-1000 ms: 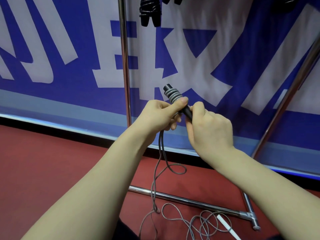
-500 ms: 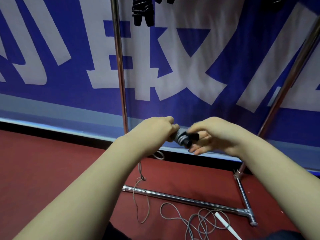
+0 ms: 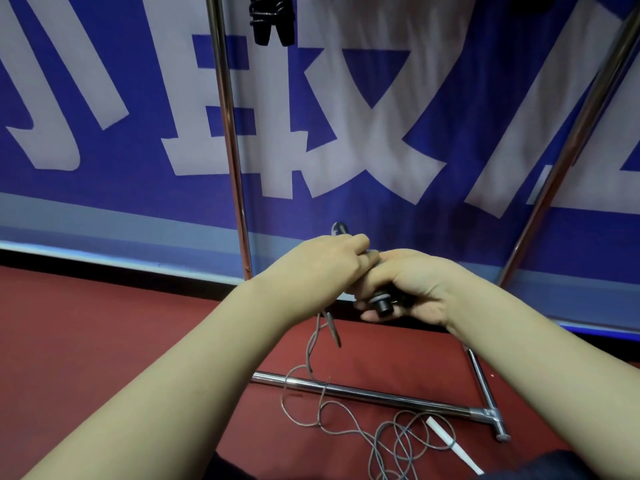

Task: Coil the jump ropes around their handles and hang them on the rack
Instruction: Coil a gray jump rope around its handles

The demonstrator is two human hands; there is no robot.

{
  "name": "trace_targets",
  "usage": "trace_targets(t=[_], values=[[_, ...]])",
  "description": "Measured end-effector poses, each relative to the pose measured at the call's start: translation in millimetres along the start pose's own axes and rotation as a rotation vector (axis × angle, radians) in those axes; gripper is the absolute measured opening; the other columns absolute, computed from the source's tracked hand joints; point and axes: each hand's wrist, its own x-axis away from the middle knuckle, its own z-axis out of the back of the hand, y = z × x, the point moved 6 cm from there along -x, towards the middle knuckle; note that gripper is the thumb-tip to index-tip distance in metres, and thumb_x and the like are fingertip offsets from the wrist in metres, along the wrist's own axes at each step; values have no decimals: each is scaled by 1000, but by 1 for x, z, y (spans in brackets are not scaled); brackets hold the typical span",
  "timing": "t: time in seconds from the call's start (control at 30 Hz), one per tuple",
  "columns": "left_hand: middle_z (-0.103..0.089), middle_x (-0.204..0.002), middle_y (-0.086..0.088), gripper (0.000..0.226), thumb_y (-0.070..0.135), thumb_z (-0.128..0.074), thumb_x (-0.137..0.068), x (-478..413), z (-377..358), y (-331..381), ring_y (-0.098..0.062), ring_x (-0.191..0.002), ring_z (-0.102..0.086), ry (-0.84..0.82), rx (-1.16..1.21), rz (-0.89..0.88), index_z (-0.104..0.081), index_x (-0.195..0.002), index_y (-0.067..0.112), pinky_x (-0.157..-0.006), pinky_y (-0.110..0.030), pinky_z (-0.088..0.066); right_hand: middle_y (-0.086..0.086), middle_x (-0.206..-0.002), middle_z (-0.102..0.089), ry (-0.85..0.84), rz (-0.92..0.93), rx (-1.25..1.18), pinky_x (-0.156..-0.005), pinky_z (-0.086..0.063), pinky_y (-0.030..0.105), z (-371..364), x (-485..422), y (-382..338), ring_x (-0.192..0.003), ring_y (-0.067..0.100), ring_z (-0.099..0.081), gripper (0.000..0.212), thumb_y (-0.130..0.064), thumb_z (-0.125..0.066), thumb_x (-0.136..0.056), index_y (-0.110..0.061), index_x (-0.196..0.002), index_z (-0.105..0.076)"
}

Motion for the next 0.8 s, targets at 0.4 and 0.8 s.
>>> trace_targets(t=[0.4, 0.8], values=[[-65, -63, -1, 15, 21, -64, -93, 10, 19, -33, -14, -53, -49, 439, 1428, 357, -54, -98, 12, -56, -22, -39, 18, -62, -52, 261, 431, -97, -39, -35, 23, 21, 14, -42, -39, 25, -47, 29, 21, -51, -57, -1, -75, -52], [-61, -59, 13, 9, 21, -66, -90, 13, 22, -41, 0, -53, -52, 209, 1173, 269, -70, -87, 28, -55, -15, -44, 17, -58, -50, 140, 454, -55, -38, -36, 24, 17, 16, -41, -38, 26, -45, 71, 11, -55, -42, 1, -111, -49]])
